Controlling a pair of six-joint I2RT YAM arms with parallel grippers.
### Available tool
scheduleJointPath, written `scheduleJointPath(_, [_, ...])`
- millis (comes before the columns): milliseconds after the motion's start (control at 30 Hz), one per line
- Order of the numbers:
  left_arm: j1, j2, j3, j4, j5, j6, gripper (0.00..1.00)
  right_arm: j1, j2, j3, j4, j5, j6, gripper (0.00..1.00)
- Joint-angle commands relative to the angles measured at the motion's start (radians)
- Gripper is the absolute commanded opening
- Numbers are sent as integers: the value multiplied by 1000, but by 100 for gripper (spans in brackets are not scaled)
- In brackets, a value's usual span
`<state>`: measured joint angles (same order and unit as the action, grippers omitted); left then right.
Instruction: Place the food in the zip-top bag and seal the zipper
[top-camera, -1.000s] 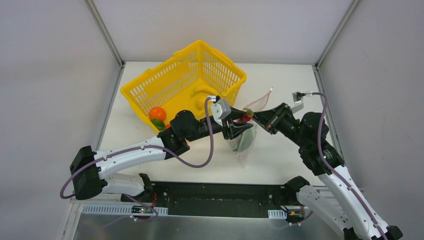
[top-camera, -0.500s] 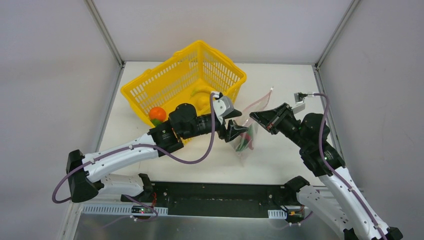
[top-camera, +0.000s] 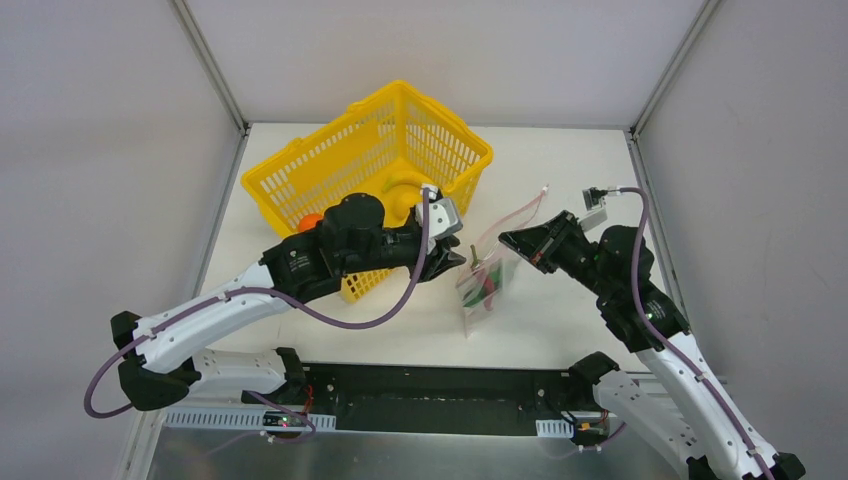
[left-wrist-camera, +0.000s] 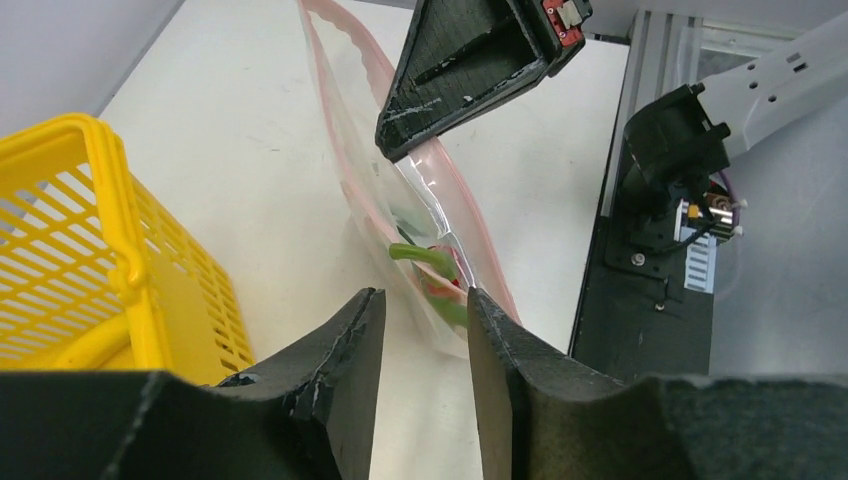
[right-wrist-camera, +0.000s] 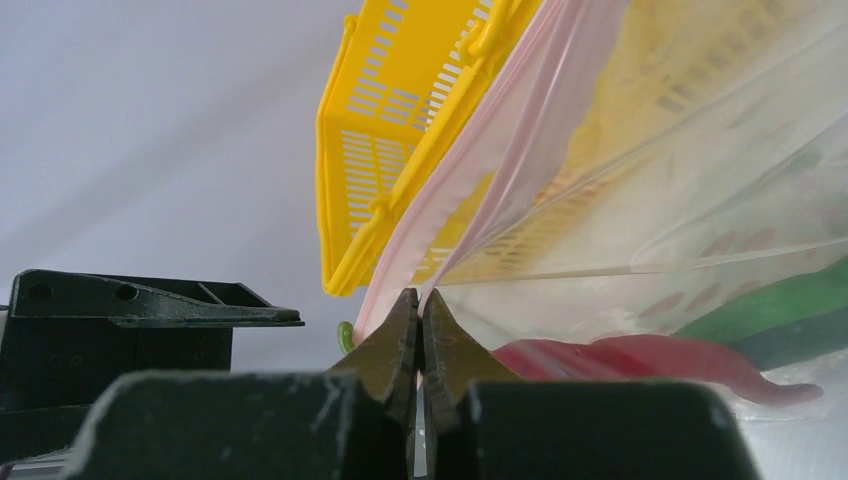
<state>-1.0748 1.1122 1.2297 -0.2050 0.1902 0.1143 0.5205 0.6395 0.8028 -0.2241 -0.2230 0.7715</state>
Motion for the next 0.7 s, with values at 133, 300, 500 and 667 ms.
scheduleJointPath(133, [-11, 111, 252, -310, 70, 201, 52, -3, 0, 10, 12, -39, -58, 1])
scheduleJointPath(300, [1, 238, 445, -546, 175, 380, 59, -3, 14, 14, 13, -76, -82, 0])
scheduleJointPath(500, [5, 366, 606, -764, 203, 571, 57, -2, 17, 18, 0, -82, -101, 0])
scheduleJointPath(667, [6, 384, 620, -794, 198, 646, 54, -3, 15, 24, -4, -77, -106, 0])
